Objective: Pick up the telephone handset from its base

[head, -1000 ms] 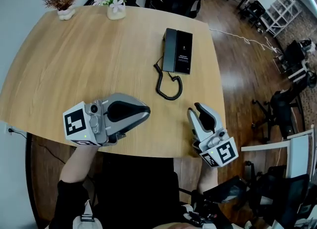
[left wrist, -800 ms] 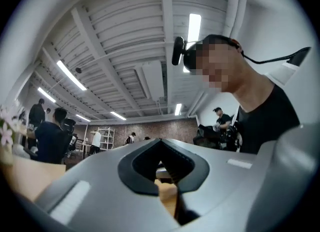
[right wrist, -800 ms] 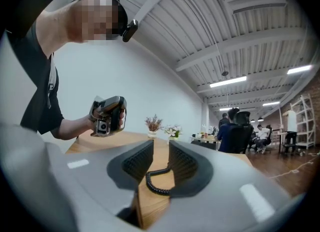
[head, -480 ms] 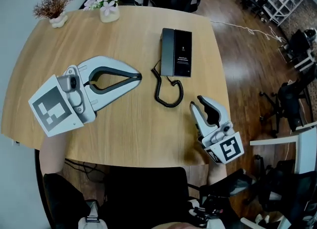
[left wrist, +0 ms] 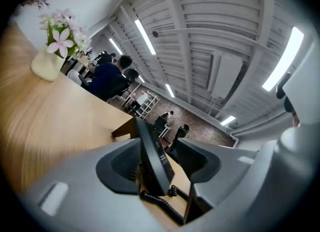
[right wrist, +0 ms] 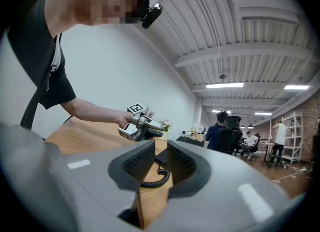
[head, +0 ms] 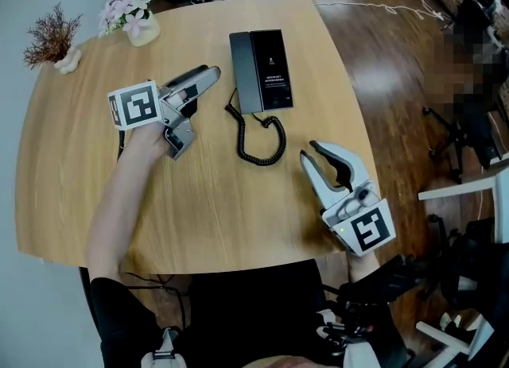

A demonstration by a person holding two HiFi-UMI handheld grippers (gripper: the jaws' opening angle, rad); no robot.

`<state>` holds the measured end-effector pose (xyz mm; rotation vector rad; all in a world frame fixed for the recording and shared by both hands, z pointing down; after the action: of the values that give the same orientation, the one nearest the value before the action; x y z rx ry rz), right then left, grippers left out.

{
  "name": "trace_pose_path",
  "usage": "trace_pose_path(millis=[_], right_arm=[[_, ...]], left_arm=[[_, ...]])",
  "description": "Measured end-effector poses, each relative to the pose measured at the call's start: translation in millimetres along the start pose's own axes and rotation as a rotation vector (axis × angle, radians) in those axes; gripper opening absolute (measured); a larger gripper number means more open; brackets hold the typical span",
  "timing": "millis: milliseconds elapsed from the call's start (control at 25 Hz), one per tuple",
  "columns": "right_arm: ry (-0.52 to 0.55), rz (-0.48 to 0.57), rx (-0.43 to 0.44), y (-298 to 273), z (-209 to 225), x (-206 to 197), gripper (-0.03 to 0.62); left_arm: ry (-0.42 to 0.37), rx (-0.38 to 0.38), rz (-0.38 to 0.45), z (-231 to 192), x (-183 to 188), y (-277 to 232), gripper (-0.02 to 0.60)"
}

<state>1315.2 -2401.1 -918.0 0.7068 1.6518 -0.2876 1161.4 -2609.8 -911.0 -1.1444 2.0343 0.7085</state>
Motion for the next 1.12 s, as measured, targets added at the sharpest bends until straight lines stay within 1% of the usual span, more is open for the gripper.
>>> trace_pose_path(millis=[40, 120, 240, 360, 480, 640, 760, 960, 1000, 1040, 1120], right_arm=[[0.002, -0.004, -0.001, -0.1, 0.1, -0.5, 0.069], [0.000, -0.003, -0.004, -0.2, 0.3, -0.7, 0.061], [-0.007, -0.001, -0.008, 0.3, 0.3, -1.2, 0.061], [-0.004, -0.002, -0.008, -0.5, 0.1, -0.6, 0.060], [-0.001, -0.003, -0.001, 1.2, -2.1, 0.3, 0.057], [0.002, 0.003, -0.002, 5.6, -2.6, 1.6, 0.052], [0.002, 0.010, -0.011, 8.4, -0.6, 3.0, 0.048], [-0.005, 0.018, -0.017, 10.0, 1.9, 4.9, 0.038], [-0.006, 0.018, -0.016, 9.8, 1.8, 4.9, 0.038], [-0.007, 0.017, -0.014, 9.6, 1.7, 4.8, 0.038], [-0.010, 0.018, -0.010, 9.9, 1.9, 5.3, 0.034]], left_arm=[[0.005, 0.042, -0.019, -12.3, -3.7, -7.3, 0.213], [0.015, 0.087, -0.054, -28.5, -11.8, -23.0, 0.213], [0.001, 0.116, -0.104, -39.8, -23.7, -41.8, 0.213], [-0.017, 0.124, -0.146, -40.8, -30.3, -58.9, 0.210], [-0.040, 0.161, -0.180, -42.9, -34.4, -65.9, 0.200], [-0.029, 0.190, -0.172, -42.0, -35.7, -63.3, 0.176], [-0.041, 0.213, -0.159, -39.6, -35.2, -61.2, 0.167], [-0.113, 0.246, -0.162, -36.4, -33.0, -58.7, 0.154], [-0.127, 0.247, -0.161, -34.8, -31.9, -57.9, 0.143], [-0.147, 0.246, -0.159, -32.5, -30.8, -57.2, 0.115], [-0.188, 0.247, -0.158, -29.2, -30.1, -57.6, 0.110]])
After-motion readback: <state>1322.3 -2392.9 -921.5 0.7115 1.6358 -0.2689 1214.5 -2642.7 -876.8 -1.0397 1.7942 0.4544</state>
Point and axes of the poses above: the fingertips, and each gripper's own axes: y backward along the fingers, z to its right, x out of its top, the point moved 2 cm from there along y, backward along the fingers, and after that the axes turned 11 degrees about z, right-handed, at the moved point
